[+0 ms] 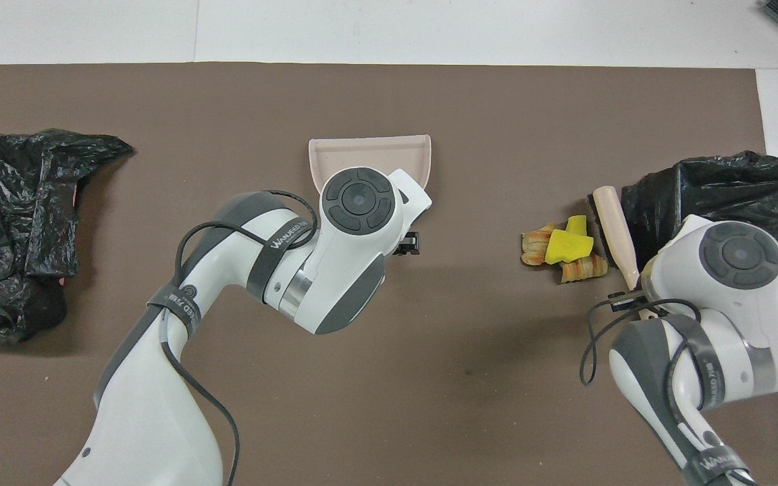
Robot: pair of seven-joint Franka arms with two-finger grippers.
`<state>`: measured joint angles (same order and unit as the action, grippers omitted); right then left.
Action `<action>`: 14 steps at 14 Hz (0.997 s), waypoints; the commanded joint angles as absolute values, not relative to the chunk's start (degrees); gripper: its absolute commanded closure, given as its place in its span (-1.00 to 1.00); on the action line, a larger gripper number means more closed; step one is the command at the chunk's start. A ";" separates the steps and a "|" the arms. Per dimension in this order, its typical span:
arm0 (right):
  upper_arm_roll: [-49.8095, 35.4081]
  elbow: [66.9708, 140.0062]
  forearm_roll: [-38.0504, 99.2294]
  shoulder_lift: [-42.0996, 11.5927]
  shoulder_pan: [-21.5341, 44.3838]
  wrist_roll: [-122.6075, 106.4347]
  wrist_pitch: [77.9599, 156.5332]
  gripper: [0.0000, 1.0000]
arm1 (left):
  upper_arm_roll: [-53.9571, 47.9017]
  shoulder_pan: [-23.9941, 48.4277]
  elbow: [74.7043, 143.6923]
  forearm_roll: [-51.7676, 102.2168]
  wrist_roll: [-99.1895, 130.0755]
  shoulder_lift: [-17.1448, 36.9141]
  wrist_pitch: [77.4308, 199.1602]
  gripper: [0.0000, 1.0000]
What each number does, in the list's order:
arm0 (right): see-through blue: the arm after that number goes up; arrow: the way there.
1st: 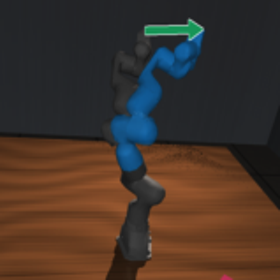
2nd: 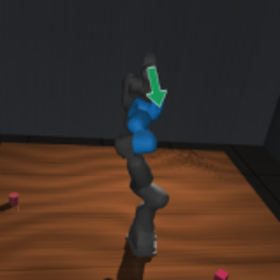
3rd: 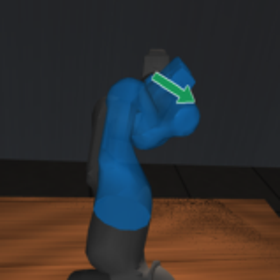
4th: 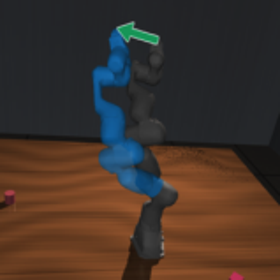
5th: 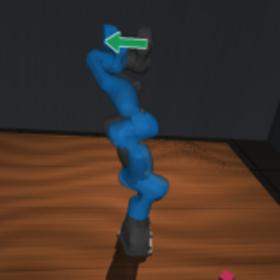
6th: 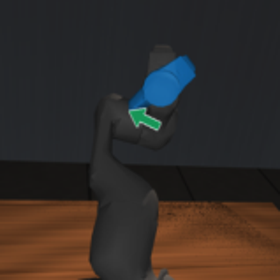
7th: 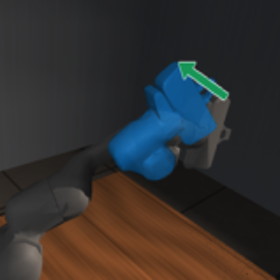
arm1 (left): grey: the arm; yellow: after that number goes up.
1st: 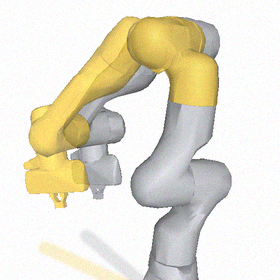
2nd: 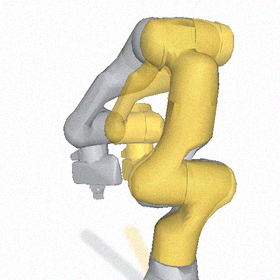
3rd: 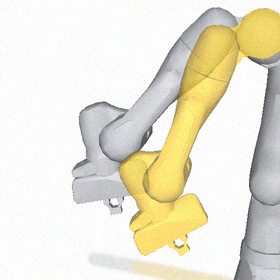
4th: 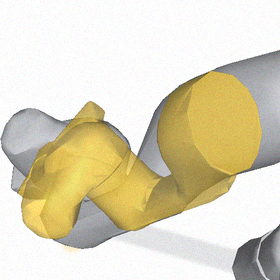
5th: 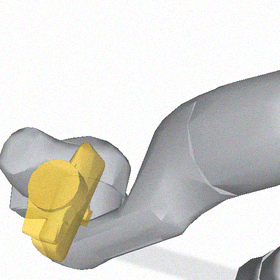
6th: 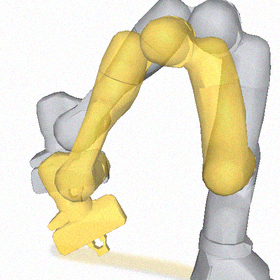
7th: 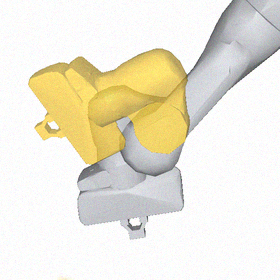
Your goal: Sweep and dump trash in bin
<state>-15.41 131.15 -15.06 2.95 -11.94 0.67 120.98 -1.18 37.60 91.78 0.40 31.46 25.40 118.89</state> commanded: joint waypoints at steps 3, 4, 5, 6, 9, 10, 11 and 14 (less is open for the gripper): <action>-16.61 131.92 -14.16 1.32 -8.37 3.43 122.70 1.00 | -0.18 38.76 89.65 -0.62 33.31 28.04 118.66 -0.45; -16.61 131.92 -11.98 1.49 -6.44 3.60 122.43 1.00 | -0.18 38.67 89.56 -0.53 33.31 28.04 118.57 0.05; -16.61 131.84 -10.74 1.58 -4.94 3.95 122.08 1.00 | -0.18 38.67 89.56 -0.96 33.22 27.86 118.65 0.44; -16.61 131.31 -10.72 1.58 -4.49 5.52 121.04 1.00 | -0.09 38.50 89.56 -1.31 32.87 27.43 118.57 0.93; -16.52 126.06 -10.55 4.73 -4.30 6.42 112.54 1.00 | -0.09 37.97 89.56 -1.41 32.00 26.72 118.39 1.00; -16.52 124.21 -10.63 6.05 -4.57 6.16 107.89 1.00 | 0.17 37.88 89.65 -1.23 30.77 26.02 118.13 1.00; -16.26 123.84 -10.55 7.80 -4.57 4.93 104.80 1.00 | 0.26 37.79 90.26 -1.14 28.24 24.80 117.78 1.00; -15.91 129.17 -10.63 12.64 -6.58 -1.20 103.35 1.00 | 0.53 35.52 90.35 -1.14 20.07 21.54 111.29 1.00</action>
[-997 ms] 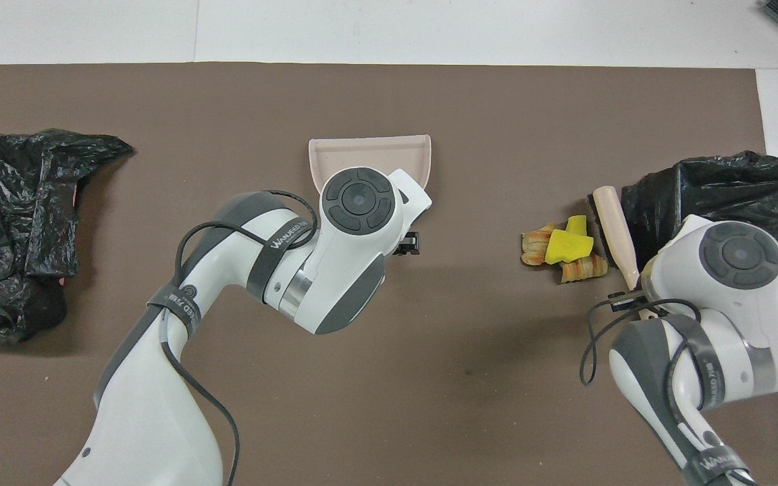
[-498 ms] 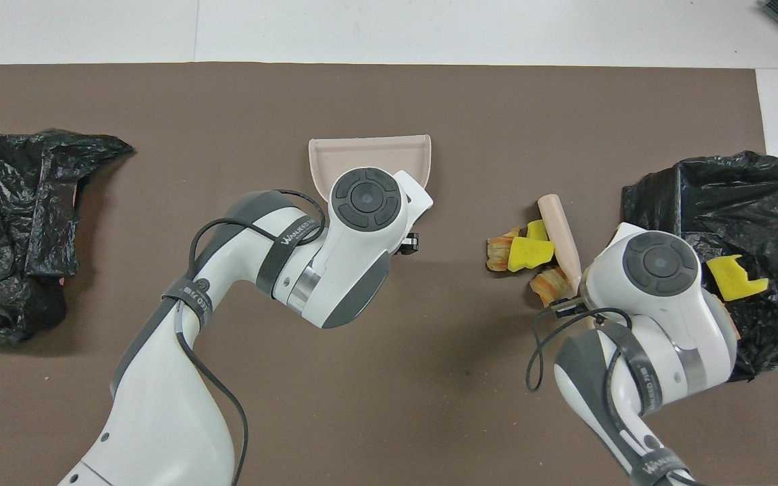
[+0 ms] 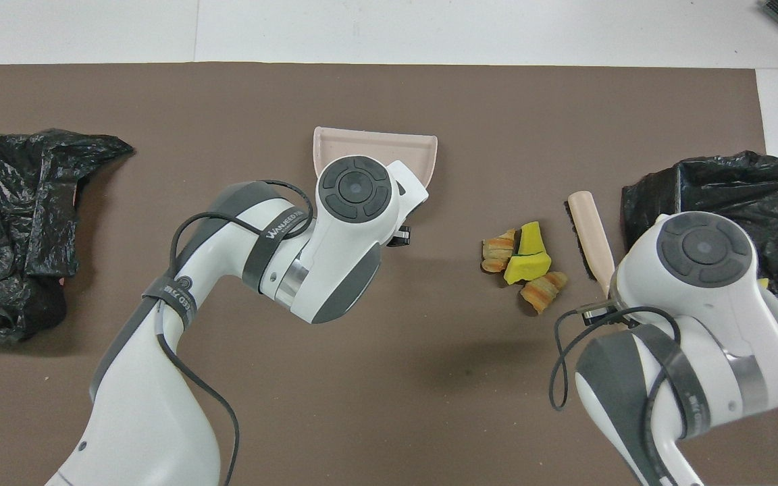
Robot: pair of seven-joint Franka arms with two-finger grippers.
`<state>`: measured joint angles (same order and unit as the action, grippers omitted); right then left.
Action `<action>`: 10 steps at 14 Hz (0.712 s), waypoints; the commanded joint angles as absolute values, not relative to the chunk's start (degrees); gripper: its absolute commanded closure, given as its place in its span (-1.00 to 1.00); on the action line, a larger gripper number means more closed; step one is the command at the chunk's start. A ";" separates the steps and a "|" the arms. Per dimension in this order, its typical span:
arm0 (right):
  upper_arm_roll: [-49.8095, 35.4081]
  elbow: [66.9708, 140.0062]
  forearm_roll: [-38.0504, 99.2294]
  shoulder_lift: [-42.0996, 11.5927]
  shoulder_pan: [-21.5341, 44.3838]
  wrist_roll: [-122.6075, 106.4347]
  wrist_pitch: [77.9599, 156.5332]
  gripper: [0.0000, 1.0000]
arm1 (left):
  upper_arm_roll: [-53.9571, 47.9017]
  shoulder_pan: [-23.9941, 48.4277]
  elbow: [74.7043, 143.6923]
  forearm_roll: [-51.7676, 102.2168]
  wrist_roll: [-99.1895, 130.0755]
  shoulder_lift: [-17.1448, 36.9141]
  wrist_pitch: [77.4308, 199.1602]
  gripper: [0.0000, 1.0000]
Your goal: Sweep and dump trash in bin
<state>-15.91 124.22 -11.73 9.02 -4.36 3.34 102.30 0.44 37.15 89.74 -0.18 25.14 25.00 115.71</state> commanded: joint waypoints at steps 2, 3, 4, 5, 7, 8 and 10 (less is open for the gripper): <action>-16.00 131.91 -11.16 12.05 -7.56 -2.20 106.16 1.00 | 0.70 35.07 90.44 -1.14 11.21 19.96 105.59 1.00; -16.00 132.71 -11.16 11.43 -7.47 -2.02 108.35 1.00 | 1.05 34.89 90.53 -1.23 6.38 19.69 103.56 1.00; -16.08 133.06 -11.16 10.29 -7.56 -1.85 109.67 1.00 | 1.58 34.54 90.70 -1.23 0.59 19.51 102.93 1.00; -16.08 133.07 -10.55 8.46 -7.47 -0.63 110.21 1.00 | 1.76 34.45 91.31 -1.23 -4.26 19.34 102.57 1.00; -16.17 133.15 -10.37 5.98 -6.60 3.06 112.66 1.00 | 1.93 34.45 94.64 -2.89 -10.61 17.32 101.78 1.00; -16.17 133.15 -10.20 5.54 -5.11 4.82 113.63 1.00 | 1.93 34.80 96.05 -4.29 -12.81 16.53 102.21 1.00; -16.17 133.24 -9.93 4.14 -2.38 9.56 114.34 1.00 | 1.93 35.33 99.13 -5.10 -16.60 14.86 103.09 1.00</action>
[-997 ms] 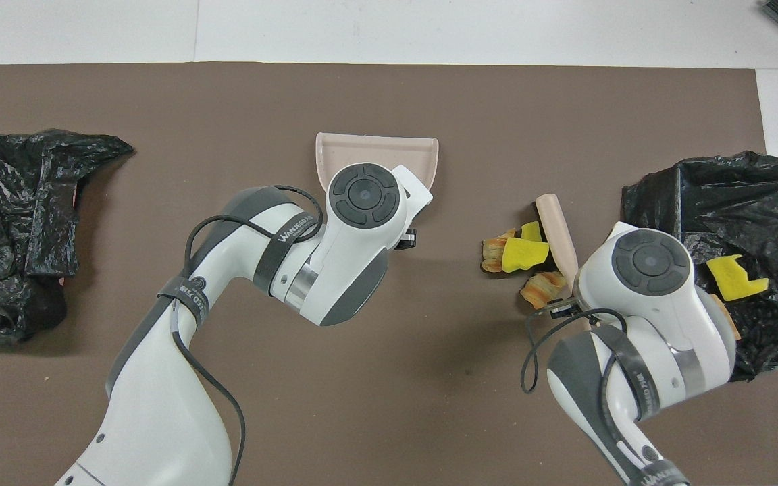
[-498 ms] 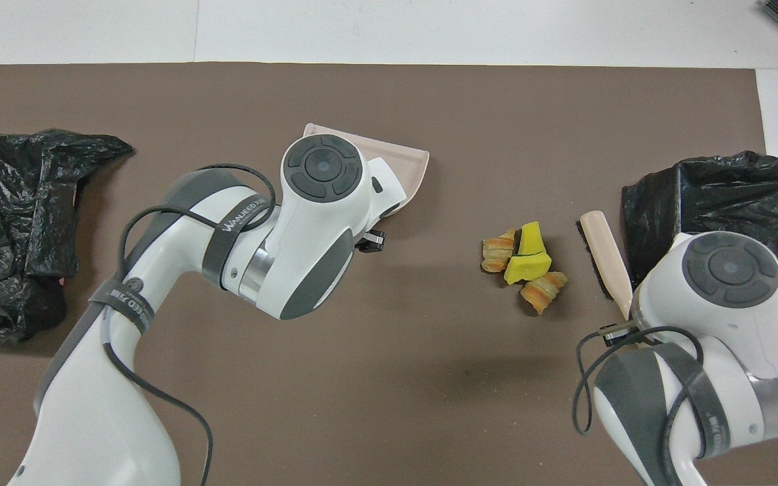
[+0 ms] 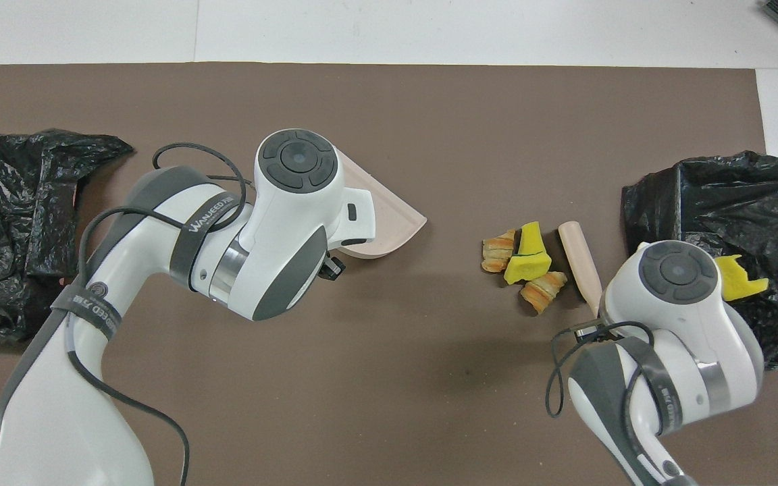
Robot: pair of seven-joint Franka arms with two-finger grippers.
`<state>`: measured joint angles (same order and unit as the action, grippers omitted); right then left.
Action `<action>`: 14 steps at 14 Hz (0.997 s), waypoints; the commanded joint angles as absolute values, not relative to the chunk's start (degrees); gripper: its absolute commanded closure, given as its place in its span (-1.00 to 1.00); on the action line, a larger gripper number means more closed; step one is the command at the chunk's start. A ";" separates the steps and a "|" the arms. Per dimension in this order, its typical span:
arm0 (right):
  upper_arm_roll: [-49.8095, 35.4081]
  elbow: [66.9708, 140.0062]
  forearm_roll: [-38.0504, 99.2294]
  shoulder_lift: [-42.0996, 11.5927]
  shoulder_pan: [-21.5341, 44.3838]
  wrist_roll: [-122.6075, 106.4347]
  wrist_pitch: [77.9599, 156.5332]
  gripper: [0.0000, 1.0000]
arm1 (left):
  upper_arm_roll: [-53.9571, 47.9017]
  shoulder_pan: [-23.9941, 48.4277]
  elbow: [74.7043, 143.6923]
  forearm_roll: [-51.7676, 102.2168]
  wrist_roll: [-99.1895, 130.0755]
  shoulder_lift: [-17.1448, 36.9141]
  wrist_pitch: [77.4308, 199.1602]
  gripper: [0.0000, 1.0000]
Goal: Sweep and dump trash in bin
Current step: 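Sweep the remaining trash into the dustpan with the right gripper's brush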
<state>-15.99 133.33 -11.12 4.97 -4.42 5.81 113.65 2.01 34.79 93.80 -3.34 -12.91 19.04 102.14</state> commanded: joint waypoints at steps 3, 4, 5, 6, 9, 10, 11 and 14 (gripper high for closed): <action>-16.17 133.15 -9.93 3.08 -1.49 10.63 116.36 1.00 | 1.76 35.51 102.91 -5.18 -24.21 13.28 107.03 1.00; -16.17 133.24 -9.93 2.64 -1.41 10.90 116.72 1.00 | 1.67 35.59 104.14 -5.19 -28.78 13.01 108.96 1.00; -16.35 133.16 -9.93 1.77 -1.41 10.90 117.24 1.00 | 1.58 35.60 105.72 -5.19 -33.00 12.14 111.16 1.00; -16.43 133.15 -9.84 1.06 -0.62 11.16 118.29 1.00 | 1.50 36.03 106.86 -5.19 -35.57 11.87 113.01 1.00; -16.35 132.89 -7.31 0.53 0.88 11.60 119.00 1.00 | 1.49 37.61 110.73 -5.19 -37.18 9.94 117.49 1.00; -16.43 132.89 -6.60 0.53 0.88 11.08 119.09 1.00 | 1.49 38.14 112.05 -5.27 -37.26 9.58 119.60 1.00; -16.61 132.80 -6.50 0.53 2.01 11.60 119.18 1.00 | 1.49 38.32 112.84 -5.97 -37.61 9.32 121.45 1.00; -16.61 132.45 -1.77 -1.05 5.01 12.65 121.54 1.00 | 1.49 40.42 114.51 -6.42 -39.64 8.62 121.73 1.00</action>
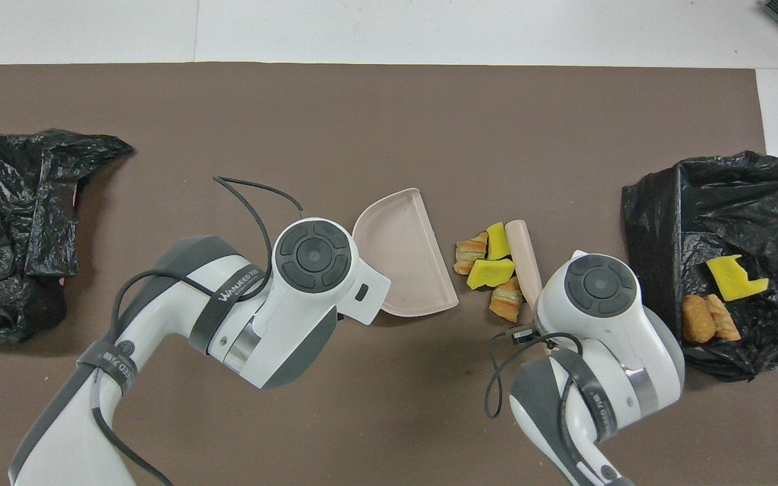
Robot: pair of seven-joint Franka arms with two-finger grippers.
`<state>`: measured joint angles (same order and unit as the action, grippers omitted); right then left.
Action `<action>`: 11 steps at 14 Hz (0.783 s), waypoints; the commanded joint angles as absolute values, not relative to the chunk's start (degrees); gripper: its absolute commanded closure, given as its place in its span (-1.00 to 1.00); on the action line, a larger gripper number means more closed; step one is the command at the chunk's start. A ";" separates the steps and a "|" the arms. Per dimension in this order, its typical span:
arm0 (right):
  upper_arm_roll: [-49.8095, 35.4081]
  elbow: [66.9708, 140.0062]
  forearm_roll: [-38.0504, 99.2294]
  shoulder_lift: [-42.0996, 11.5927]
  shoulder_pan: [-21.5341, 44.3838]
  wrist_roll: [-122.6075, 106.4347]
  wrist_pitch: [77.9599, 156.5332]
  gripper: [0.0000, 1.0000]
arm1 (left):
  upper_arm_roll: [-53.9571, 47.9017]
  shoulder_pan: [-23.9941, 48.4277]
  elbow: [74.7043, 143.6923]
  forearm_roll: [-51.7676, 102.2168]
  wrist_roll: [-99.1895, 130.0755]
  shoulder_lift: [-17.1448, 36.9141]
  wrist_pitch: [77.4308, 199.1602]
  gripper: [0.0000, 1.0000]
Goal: Sweep and dump trash in bin
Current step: 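Sweep the remaining trash into the dustpan with the right gripper's brush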
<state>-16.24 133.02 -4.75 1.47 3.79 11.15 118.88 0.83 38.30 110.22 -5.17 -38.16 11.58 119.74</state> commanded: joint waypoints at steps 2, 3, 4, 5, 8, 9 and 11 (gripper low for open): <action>-16.61 130.97 1.48 -3.07 7.72 13.19 122.43 1.00 | 1.41 40.87 115.40 -6.50 -39.73 8.00 121.64 1.00; -16.70 128.26 1.93 -4.03 9.21 13.44 120.43 1.00 | 1.41 40.96 115.84 -6.50 -39.73 7.74 121.64 1.00; -16.70 126.58 4.54 -4.39 10.19 13.27 117.97 1.00 | 1.32 41.39 116.27 -6.50 -39.73 7.30 121.73 1.00; -16.70 125.69 9.36 -4.22 10.46 12.58 117.08 1.00 | 1.32 42.01 116.98 -6.50 -39.73 7.12 122.16 1.00; -16.61 123.49 18.36 -3.43 10.72 10.90 115.40 1.00 | 1.32 42.01 119.44 -6.42 -39.73 6.16 126.28 1.00; -16.61 122.96 18.46 -3.08 10.64 10.90 114.88 1.00 | 1.23 41.58 120.05 -6.33 -39.90 6.15 127.60 1.00; -16.18 120.69 17.50 -1.07 9.93 10.46 109.72 1.00 | 1.23 40.79 120.15 -4.84 -39.81 6.33 128.76 1.00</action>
<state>-16.46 123.01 16.66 -2.73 10.97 12.43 114.13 0.94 40.91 117.34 -5.50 -39.08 8.23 126.01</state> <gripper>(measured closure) 0.736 0.687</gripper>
